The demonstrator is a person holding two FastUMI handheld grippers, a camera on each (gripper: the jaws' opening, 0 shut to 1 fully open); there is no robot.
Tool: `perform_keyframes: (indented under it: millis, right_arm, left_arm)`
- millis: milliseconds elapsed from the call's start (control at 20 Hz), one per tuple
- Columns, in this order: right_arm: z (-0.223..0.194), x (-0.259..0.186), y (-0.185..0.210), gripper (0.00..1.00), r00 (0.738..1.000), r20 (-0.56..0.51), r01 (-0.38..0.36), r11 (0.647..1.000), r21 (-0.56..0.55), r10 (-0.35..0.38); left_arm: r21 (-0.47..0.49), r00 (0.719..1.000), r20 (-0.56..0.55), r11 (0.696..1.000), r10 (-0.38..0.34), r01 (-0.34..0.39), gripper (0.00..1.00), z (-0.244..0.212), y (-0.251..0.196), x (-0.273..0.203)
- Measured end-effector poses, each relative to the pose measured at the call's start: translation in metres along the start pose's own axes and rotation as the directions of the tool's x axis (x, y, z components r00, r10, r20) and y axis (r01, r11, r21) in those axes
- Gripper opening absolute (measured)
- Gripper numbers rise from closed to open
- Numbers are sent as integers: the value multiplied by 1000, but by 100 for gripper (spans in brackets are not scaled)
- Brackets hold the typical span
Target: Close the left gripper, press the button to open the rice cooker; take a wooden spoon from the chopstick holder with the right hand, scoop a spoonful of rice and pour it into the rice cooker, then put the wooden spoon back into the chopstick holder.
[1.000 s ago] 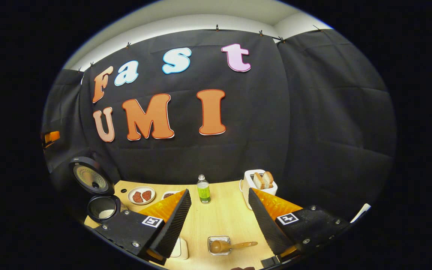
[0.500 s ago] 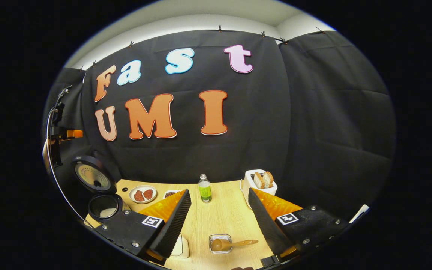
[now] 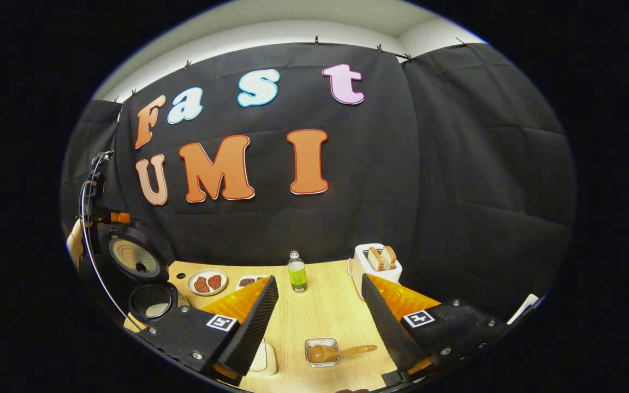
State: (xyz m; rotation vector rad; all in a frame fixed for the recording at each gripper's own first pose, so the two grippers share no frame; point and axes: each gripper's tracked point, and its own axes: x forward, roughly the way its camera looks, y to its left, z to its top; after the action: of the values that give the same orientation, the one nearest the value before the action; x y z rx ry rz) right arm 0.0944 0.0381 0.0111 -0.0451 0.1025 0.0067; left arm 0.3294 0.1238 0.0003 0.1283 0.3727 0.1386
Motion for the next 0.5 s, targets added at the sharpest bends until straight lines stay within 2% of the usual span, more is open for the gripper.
perform_keyframes:
  millis: [50, 150, 350, 400, 450, 500]
  right_arm:
    - [1, 0, 0, 95, 1000, 2, -1, 1000, -2, 1]
    - [0, 0, 1, 95, 1000, 7, -6, 1000, -6, 6]
    - [0, -2, 4, 95, 1000, 8, -22, 1000, 4, 22]
    - [-1, -2, 6, 100, 1000, 7, -26, 1000, 13, 26]
    - [-3, -1, 8, 95, 999, 5, -33, 999, 19, 33]
    - [-5, -1, 10, 95, 999, 1, -40, 999, 21, 40]
  left_arm:
    - [-10, 999, 33, 1000, -6, 7, 98, 2, -2, -4]
    - [-16, 999, 35, 1000, -5, 6, 100, -6, -6, -14]
    - [-36, 999, 40, 999, -13, 14, 98, -22, -12, -35]
    - [-35, 999, 36, 999, -16, 17, 100, -29, -14, -41]
    - [-30, 999, 29, 999, -22, 23, 100, -37, -17, -48]
    - [-19, 999, 26, 999, -29, 29, 98, -44, -21, -55]
